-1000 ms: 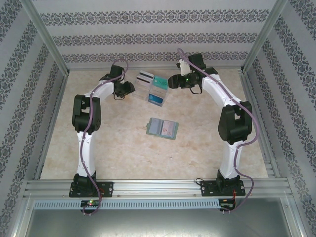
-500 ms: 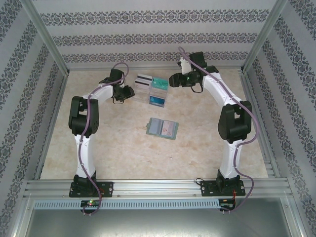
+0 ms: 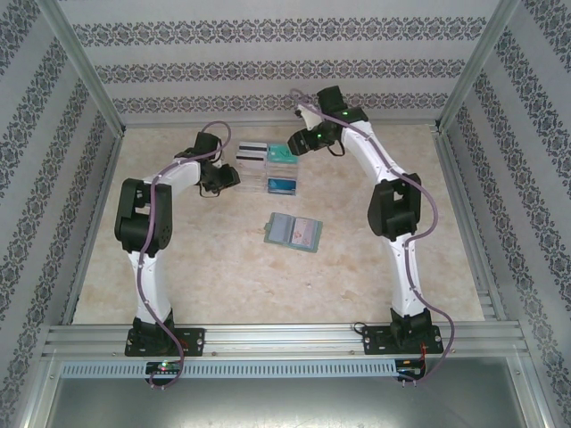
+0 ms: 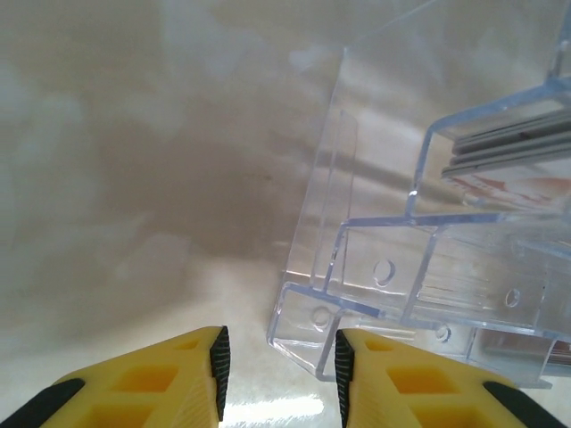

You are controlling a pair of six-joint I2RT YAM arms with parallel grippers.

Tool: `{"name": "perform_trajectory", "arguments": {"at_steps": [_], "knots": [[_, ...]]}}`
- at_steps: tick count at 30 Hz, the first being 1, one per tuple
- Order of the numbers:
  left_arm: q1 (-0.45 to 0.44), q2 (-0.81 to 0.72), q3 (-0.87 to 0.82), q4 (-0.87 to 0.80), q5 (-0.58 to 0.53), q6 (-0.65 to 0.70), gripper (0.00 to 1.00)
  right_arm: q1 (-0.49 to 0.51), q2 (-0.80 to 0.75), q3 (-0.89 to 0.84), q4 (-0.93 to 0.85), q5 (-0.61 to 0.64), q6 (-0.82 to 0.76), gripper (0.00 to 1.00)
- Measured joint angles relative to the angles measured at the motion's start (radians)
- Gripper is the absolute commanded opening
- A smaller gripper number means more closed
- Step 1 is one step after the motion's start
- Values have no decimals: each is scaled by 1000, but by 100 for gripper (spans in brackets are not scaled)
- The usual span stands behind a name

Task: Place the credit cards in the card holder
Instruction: Rotate the storage box at the top-center of the table.

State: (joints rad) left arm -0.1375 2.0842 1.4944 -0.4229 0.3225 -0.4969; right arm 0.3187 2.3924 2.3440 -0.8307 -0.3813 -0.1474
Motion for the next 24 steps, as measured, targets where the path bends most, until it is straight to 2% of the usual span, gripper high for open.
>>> {"name": "perform_trajectory", "arguments": {"at_steps": [8, 24], "knots": [[0, -55, -75, -3, -16, 8, 37, 77, 97, 124, -54, 47, -101, 70], [0, -68, -88, -8, -21, 23, 38, 77, 154, 182, -56, 93, -148, 74]]}}
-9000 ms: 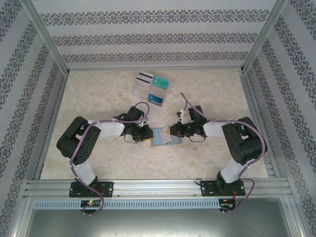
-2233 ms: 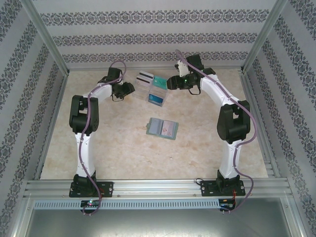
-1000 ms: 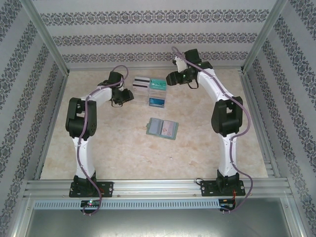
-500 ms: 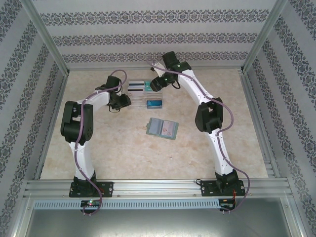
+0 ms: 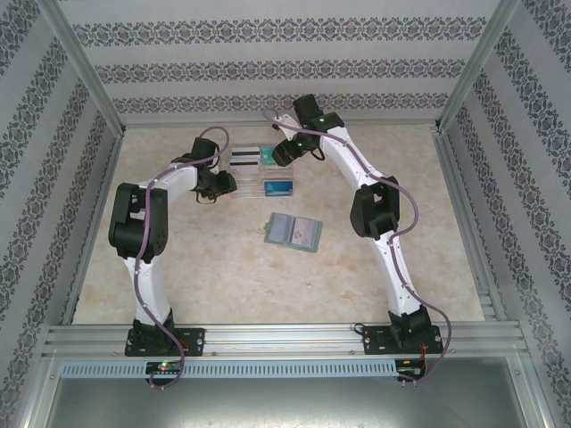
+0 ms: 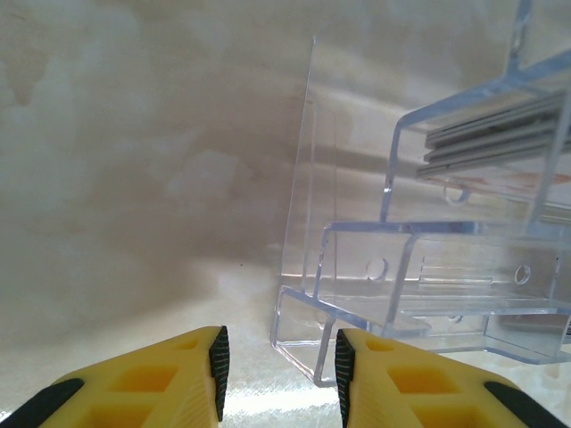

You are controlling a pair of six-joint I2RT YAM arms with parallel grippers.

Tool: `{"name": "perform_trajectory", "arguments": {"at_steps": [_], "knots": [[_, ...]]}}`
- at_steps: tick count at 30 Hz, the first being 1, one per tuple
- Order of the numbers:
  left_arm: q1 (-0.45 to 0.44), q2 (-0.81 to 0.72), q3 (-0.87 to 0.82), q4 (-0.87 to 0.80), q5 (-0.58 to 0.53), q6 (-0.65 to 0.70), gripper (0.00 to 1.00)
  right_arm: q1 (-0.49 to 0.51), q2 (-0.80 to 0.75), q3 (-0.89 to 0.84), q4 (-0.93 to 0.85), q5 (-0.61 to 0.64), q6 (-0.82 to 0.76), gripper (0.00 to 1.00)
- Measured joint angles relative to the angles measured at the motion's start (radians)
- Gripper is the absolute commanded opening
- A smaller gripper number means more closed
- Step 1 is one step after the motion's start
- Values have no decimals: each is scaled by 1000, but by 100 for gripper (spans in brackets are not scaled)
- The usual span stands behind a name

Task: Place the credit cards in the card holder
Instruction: Rotate the storage box at the top-center of the table, then pick up the credit card from the storage box.

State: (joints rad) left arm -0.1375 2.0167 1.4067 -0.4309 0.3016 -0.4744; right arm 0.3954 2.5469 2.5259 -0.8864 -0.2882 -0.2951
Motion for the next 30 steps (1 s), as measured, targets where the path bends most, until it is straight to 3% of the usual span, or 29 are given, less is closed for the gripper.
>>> {"name": "perform_trajectory", "arguments": {"at_steps": [16, 30], "knots": [[0, 0, 0, 0, 0, 1, 38, -14, 13, 13, 42, 44, 64, 68], [0, -2, -4, 0, 0, 3, 38, -20, 13, 13, 68, 3, 103, 52]]}}
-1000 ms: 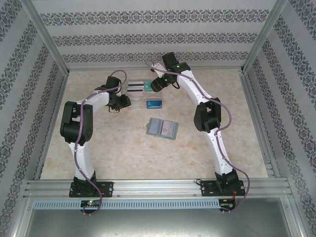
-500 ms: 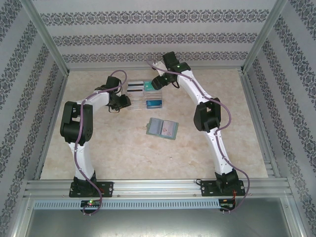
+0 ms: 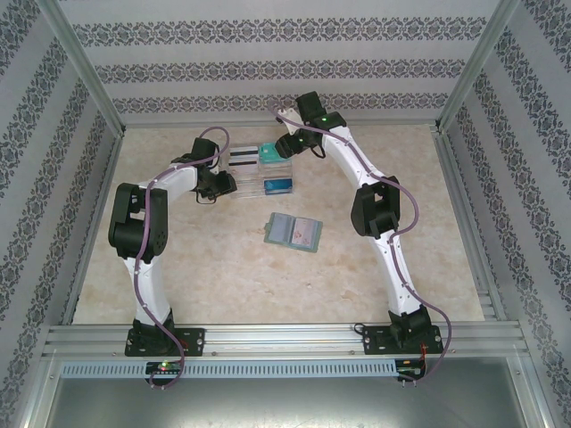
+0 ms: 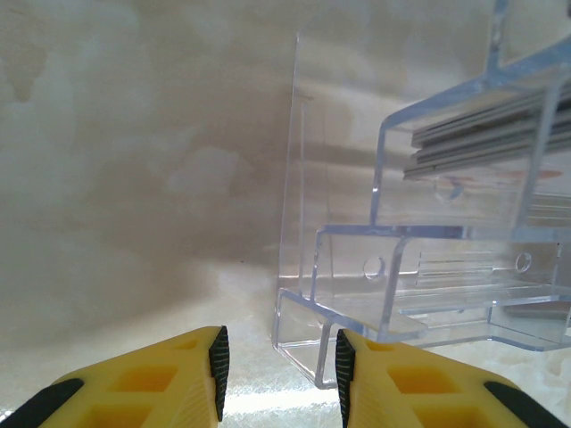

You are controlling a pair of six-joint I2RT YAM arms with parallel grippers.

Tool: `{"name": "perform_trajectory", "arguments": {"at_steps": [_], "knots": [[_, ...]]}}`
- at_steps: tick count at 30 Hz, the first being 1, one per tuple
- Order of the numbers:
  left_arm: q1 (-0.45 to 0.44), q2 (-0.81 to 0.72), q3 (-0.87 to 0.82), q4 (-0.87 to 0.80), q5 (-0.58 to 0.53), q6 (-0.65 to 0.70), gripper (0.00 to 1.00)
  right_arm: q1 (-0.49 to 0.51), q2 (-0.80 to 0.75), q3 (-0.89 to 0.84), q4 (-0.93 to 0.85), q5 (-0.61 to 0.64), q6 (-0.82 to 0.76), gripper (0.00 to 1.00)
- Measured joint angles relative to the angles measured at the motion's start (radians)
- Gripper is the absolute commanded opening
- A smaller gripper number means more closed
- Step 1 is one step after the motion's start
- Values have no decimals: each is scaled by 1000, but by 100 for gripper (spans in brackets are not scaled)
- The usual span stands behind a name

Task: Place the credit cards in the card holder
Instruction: Pick up the credit card from the storage box.

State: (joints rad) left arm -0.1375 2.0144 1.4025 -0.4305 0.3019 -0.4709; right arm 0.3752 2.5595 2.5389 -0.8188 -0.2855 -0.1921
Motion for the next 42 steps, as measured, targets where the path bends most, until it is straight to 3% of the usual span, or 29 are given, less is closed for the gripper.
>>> {"name": "perform_trajectory", "arguments": {"at_steps": [17, 24, 42], "knots": [[0, -2, -2, 0, 0, 0, 38, -7, -2, 0, 0, -23, 6, 45], [0, -2, -4, 0, 0, 0, 38, -16, -11, 0, 1, -31, 10, 31], [0, -5, -7, 0, 0, 0, 38, -20, -48, -44, 9, -103, 6, 15]]}}
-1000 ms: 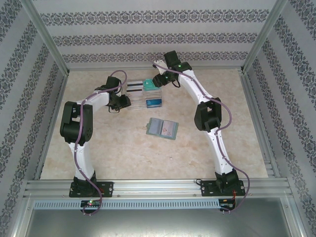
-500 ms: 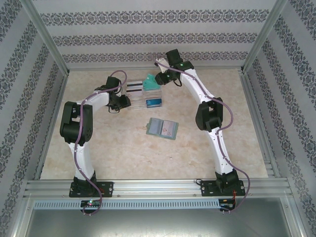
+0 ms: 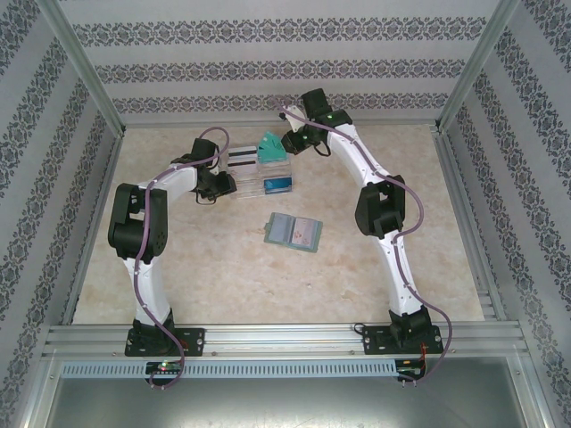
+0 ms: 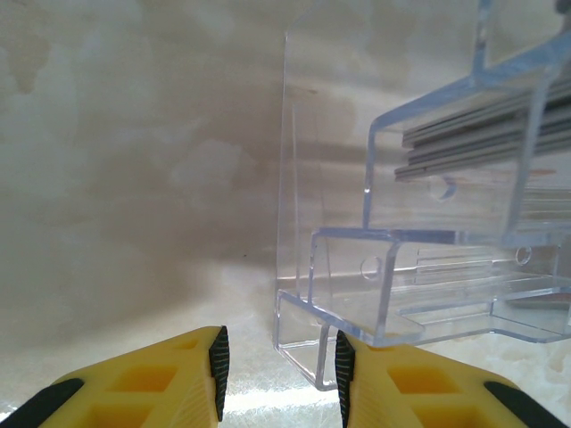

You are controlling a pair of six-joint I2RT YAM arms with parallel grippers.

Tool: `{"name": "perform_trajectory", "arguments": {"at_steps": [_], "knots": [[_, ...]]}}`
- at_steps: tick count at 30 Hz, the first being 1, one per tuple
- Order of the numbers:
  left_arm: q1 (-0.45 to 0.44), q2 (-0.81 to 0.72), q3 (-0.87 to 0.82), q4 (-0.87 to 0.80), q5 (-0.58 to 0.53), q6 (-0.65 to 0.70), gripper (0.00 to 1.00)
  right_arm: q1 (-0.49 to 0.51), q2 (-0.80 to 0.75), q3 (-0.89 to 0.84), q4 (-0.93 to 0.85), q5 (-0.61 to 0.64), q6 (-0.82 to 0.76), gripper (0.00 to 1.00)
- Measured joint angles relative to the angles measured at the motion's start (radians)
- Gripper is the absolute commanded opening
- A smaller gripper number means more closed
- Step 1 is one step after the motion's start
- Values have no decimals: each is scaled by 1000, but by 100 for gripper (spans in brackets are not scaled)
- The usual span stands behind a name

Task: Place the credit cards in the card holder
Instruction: Pick up the credit card from the storage box.

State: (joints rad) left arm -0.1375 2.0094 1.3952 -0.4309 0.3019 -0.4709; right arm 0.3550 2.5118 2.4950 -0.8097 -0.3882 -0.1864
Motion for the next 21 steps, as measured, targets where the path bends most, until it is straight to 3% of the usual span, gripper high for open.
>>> {"name": "perform_trajectory", "arguments": {"at_steps": [21], "knots": [[0, -2, -2, 0, 0, 0, 38, -37, -13, -15, 14, -128, 27, 15]]}}
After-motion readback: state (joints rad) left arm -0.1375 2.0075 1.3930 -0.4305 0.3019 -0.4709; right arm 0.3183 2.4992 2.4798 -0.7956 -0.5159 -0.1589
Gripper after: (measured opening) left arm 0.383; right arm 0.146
